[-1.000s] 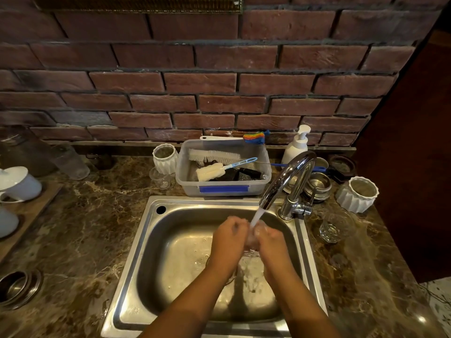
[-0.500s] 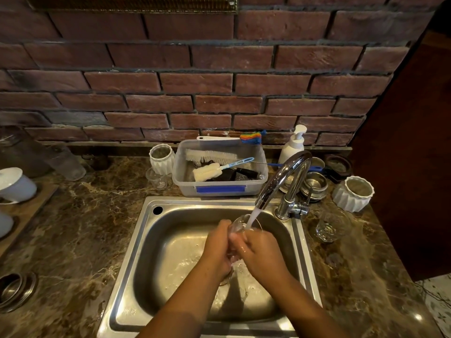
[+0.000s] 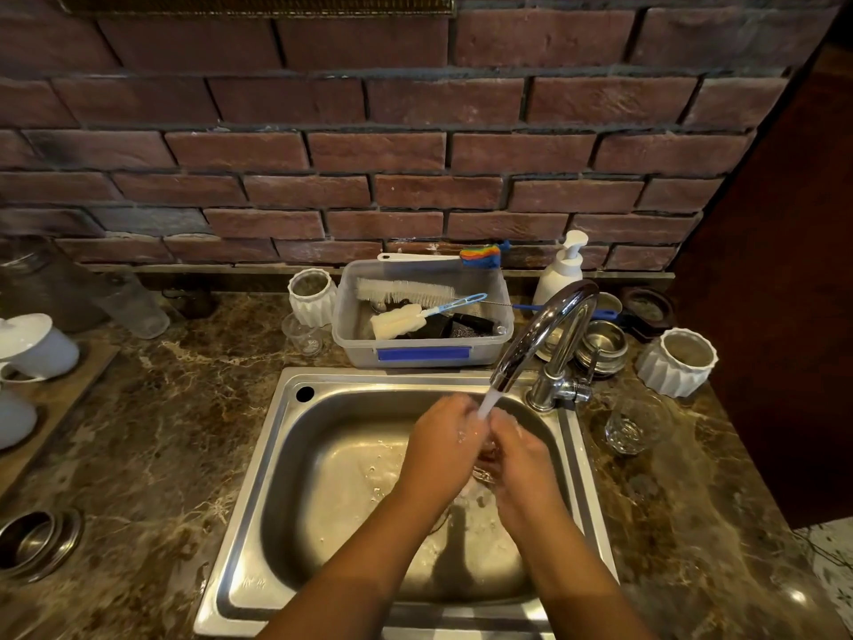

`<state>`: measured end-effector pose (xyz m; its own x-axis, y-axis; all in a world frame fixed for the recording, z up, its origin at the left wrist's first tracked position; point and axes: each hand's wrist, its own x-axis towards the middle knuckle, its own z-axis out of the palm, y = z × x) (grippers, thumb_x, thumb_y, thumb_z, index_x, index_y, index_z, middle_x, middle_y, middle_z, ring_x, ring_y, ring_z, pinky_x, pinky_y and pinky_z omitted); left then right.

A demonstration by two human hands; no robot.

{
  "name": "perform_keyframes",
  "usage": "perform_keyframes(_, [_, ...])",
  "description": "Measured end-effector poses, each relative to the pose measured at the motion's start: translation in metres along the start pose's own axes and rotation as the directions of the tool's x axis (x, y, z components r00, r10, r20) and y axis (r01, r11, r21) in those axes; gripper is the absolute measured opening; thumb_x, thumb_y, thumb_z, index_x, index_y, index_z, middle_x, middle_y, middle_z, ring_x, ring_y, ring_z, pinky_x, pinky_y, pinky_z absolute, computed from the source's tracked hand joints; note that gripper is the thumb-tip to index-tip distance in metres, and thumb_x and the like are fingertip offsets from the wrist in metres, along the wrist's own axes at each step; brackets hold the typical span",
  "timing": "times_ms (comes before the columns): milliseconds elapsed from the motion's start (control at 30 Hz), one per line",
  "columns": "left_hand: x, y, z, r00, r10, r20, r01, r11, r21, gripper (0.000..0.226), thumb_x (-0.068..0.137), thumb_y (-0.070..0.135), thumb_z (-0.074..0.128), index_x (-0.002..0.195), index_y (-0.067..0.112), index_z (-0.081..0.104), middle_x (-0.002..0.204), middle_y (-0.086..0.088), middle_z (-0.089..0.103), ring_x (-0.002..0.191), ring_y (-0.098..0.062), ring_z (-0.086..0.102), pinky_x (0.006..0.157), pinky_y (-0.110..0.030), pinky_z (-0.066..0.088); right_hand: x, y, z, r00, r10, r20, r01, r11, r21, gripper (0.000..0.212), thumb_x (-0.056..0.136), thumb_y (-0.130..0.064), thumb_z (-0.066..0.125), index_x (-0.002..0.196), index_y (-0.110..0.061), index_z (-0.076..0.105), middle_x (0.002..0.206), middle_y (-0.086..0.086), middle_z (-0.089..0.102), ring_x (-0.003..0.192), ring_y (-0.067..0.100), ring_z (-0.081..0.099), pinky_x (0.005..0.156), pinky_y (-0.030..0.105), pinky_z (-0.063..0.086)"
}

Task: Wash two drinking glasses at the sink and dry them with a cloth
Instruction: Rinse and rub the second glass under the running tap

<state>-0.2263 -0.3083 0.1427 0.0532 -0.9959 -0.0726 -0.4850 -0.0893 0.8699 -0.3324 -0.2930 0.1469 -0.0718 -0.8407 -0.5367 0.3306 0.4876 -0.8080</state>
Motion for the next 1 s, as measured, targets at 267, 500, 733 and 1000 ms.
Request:
perform_keyframes(267, [-0.008, -0.005, -0.026, 0.631, -0.409, 0.659, 0.754, 0.124, -0.645, 0.026, 0.086, 0.032, 0.066, 0.094, 0.008, 0.071, 0.078, -0.008, 0.067, 0.053, -0.016, 0.061, 0.046, -0.025, 0.051, -0.025, -0.029, 0.0, 0.521, -0.342, 0.782, 0.748, -0.259, -0.611, 0.032, 0.095, -0.049, 0.047, 0.093, -0.031, 0.074, 0.089, -0.007, 0.077, 0.09, 0.01, 0.071, 0.105, 0.041, 0.04])
perform_keyframes(500, [-0.008, -0.005, -0.015, 0.694, -0.569, 0.442, 0.668, 0.278, -0.69, 0.026, 0.097, 0.03, 0.051, 0.088, 0.011, 0.065, 0.07, -0.008, 0.069, 0.069, -0.02, 0.065, 0.058, -0.029, 0.054, -0.017, -0.02, 0.004, 0.698, -0.349, 0.626, 0.677, 0.034, -0.735, 0.032, 0.099, -0.044, 0.052, 0.089, -0.024, 0.075, 0.08, -0.002, 0.075, 0.082, 0.009, 0.067, 0.096, 0.031, 0.047])
perform_keyframes(733, [-0.002, 0.002, -0.013, 0.987, 0.088, -0.134, -0.072, 0.991, 0.115, 0.014, 0.099, 0.025, 0.053, 0.088, 0.022, 0.06, 0.086, 0.003, 0.06, 0.076, -0.009, 0.057, 0.063, -0.021, 0.045, -0.004, 0.003, 0.017, 0.987, 0.149, 0.064, -0.155, 0.982, 0.108, 0.021, 0.096, -0.029, 0.06, 0.096, -0.013, 0.075, 0.094, 0.01, 0.079, 0.099, 0.028, 0.072, 0.088, 0.049, 0.055])
perform_keyframes(1000, [0.002, 0.011, -0.011, 0.982, 0.151, 0.114, -0.181, 0.929, 0.323, 0.027, 0.097, 0.035, 0.05, 0.118, 0.021, 0.061, 0.105, 0.002, 0.062, 0.091, -0.013, 0.059, 0.074, -0.029, 0.05, 0.005, 0.002, 0.007, 0.954, 0.29, 0.073, -0.299, 0.92, 0.253, 0.031, 0.1, -0.034, 0.055, 0.111, -0.01, 0.071, 0.107, 0.019, 0.076, 0.109, 0.033, 0.067, 0.095, 0.054, 0.053])
